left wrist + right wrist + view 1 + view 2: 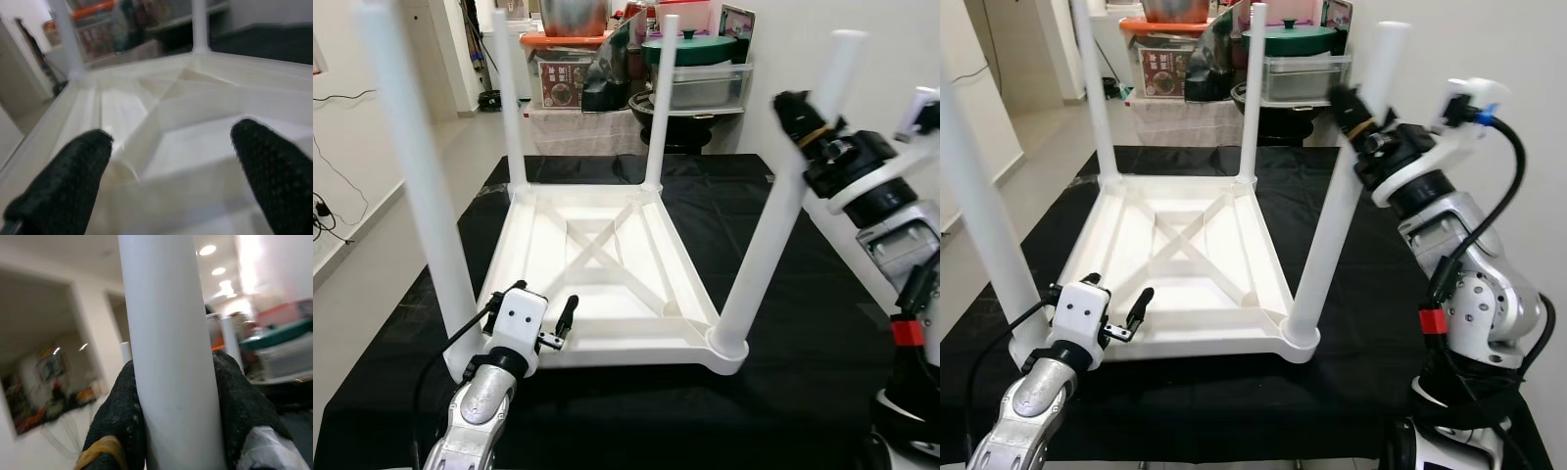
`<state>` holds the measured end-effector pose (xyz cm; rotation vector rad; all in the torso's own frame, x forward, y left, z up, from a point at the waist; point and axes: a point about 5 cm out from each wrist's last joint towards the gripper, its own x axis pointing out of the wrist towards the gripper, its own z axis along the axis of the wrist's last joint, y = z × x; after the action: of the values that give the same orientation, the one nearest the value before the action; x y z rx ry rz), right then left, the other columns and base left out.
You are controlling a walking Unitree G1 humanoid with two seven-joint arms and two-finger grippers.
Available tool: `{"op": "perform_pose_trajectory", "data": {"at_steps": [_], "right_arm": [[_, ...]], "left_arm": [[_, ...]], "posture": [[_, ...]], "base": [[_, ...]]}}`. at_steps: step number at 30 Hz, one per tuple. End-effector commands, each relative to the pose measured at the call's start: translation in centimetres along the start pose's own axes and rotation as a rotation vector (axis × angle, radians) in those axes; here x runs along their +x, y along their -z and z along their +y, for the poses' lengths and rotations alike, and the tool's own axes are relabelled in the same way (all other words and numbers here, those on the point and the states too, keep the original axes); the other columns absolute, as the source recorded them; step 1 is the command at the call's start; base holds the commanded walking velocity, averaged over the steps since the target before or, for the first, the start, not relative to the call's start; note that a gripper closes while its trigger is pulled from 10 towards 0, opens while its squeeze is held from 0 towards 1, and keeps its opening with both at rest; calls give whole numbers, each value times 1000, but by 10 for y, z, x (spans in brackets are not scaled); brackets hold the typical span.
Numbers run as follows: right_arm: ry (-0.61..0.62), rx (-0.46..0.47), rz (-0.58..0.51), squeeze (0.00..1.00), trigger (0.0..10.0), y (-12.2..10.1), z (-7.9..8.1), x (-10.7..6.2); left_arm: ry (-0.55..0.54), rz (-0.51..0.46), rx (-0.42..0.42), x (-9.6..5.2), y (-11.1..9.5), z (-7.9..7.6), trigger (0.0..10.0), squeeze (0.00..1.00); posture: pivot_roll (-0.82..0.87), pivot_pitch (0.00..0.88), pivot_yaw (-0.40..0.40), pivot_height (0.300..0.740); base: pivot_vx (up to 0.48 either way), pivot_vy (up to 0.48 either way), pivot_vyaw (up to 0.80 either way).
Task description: Building children table
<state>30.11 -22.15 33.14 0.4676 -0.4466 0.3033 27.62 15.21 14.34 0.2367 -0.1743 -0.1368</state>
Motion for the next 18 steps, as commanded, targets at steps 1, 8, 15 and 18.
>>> {"op": "perform_pose_trajectory", "data": {"at_steps": [1, 8, 15, 18], "right_arm": [[286, 105, 47, 0, 0, 16, -39, -10], [450, 132, 283, 0, 0, 87, -37, -36], [557, 224, 438, 0, 0, 131, -30, -58], [630, 276, 514, 0, 0, 149, -31, -69]], "left_arm": [[-3, 62, 20, -3, 11, 2, 10000, 0], [-44, 45, 23, 1, 4, 12, 10000, 0], [-75, 18, -11, 9, -4, 20, 10000, 0], [-83, -34, -49, 16, -16, 26, 10000, 0]], "posture": [[-11, 0, -5, 740], [0, 0, -13, 740], [1, 0, -14, 740], [5, 0, -17, 740]], "base": [[0, 0, 0], [0, 0, 0], [0, 0, 0], [0, 0, 0]]}}
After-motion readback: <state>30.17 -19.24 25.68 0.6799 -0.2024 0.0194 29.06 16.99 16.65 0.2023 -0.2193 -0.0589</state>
